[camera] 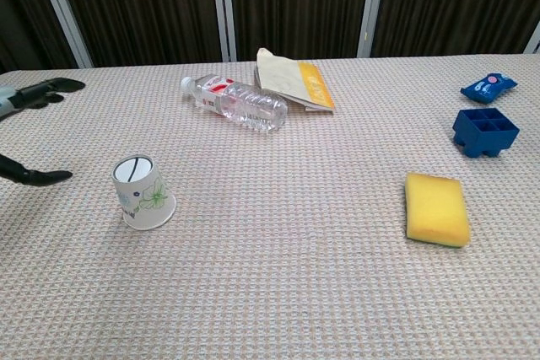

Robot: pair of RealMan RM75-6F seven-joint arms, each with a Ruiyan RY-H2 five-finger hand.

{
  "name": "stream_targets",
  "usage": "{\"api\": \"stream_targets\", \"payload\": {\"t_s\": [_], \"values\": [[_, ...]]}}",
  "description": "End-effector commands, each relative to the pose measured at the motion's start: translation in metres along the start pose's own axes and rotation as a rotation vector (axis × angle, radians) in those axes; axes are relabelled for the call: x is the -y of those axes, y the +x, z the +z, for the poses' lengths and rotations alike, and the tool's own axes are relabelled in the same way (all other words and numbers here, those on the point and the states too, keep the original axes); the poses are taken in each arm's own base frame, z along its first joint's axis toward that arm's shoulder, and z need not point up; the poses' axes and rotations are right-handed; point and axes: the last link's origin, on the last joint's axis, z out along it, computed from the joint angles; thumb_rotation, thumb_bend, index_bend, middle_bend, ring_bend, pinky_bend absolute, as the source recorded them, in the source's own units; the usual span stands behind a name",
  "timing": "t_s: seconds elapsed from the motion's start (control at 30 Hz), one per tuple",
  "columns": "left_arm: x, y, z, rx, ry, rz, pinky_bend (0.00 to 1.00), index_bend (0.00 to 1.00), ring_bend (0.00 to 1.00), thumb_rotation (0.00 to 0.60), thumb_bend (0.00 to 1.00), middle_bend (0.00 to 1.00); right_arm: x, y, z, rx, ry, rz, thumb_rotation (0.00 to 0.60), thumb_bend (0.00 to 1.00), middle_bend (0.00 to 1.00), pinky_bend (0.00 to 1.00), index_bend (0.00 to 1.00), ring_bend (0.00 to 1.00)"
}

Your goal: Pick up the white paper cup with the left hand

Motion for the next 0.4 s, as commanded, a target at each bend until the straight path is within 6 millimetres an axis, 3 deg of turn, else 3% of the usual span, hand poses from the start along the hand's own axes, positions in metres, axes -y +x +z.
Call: {"api": "stream_targets", "payload": {"t_s": [0.03, 0.17, 0.4], "values": [[0.012, 0.024, -0.042, -0.110, 0.039, 0.195, 0.00, 0.00, 0.00, 0.600, 0.15, 0.00, 0.001, 0.000, 0.000, -0.001, 0.005, -0.003, 0.600, 0.05, 0.00, 0.00, 0.00, 0.00], [0.022, 0.033, -0.080, -0.115, 0.115, 0.320, 0.00, 0.00, 0.00, 0.600, 0.10, 0.00, 0.003, -0.001, 0.000, -0.004, 0.014, -0.014, 0.600, 0.05, 0.00, 0.00, 0.00, 0.00], [0.029, 0.046, -0.115, -0.090, 0.212, 0.384, 0.00, 0.00, 0.00, 0.600, 0.08, 0.00, 0.004, 0.000, 0.000, -0.015, 0.017, -0.010, 0.600, 0.05, 0.00, 0.00, 0.00, 0.00]]}}
